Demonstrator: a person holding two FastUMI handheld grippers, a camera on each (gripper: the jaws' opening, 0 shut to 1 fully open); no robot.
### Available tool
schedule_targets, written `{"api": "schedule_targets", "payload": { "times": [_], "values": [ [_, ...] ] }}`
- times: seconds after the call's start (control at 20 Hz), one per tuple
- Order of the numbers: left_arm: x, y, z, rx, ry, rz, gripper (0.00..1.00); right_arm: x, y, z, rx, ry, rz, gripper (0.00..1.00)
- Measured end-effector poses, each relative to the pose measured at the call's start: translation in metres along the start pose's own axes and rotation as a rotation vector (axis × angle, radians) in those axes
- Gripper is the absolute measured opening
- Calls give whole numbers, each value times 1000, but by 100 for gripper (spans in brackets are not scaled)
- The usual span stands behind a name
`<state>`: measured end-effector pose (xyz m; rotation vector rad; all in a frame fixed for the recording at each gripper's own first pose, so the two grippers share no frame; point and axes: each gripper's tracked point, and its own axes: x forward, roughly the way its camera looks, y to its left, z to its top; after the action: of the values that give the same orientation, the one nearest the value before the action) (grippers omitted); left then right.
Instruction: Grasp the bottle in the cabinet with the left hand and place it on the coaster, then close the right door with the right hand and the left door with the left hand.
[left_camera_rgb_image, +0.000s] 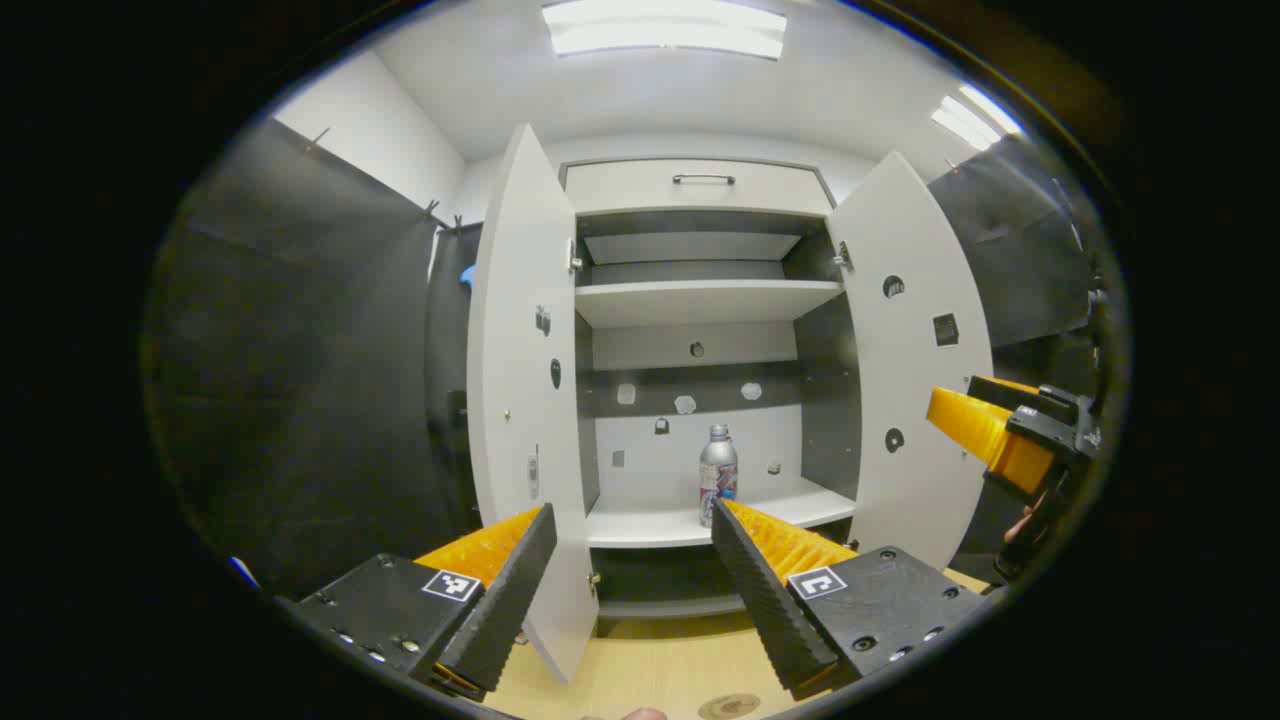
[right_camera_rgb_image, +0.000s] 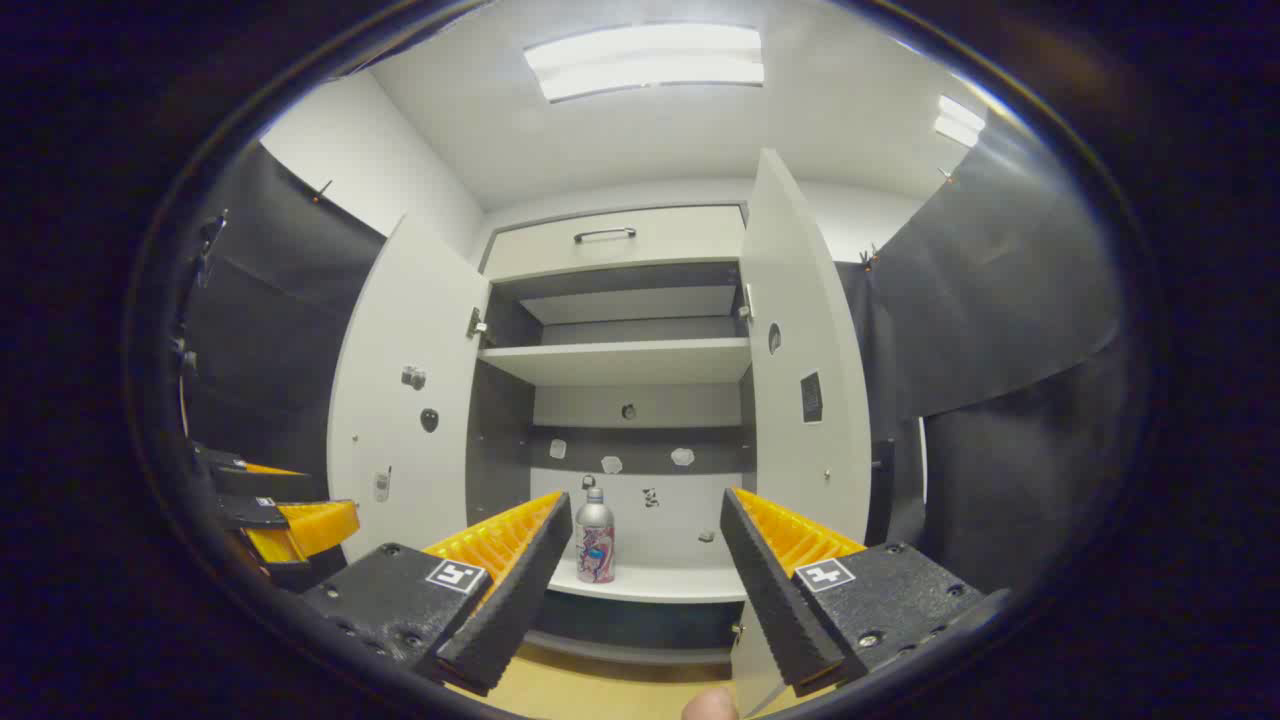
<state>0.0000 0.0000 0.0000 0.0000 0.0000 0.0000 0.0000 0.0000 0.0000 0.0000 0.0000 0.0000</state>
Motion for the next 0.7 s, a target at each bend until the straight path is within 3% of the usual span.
{"api": "schedule_targets", "payload": {
  "times": [0.2,0.25,0.3,0.55,0.6,0.7],
  "values": [
    [5,-7,-5,-46,3,14,100,1,-21,-5,-13,41,-13,97],
    [8,-11,-6,-57,7,4,96,1,-27,-2,-20,34,-27,98],
    [10,-13,-6,-62,10,-1,100,-2,-34,2,-26,24,-42,98],
    [19,-19,-6,-52,16,-9,100,-15,-56,7,-43,5,-81,97],
    [22,-20,-4,-46,12,-9,96,-16,-60,7,-40,7,-84,97],
    [26,-22,0,-42,1,-10,100,-19,-68,6,-34,10,-92,98]
  ]
}}
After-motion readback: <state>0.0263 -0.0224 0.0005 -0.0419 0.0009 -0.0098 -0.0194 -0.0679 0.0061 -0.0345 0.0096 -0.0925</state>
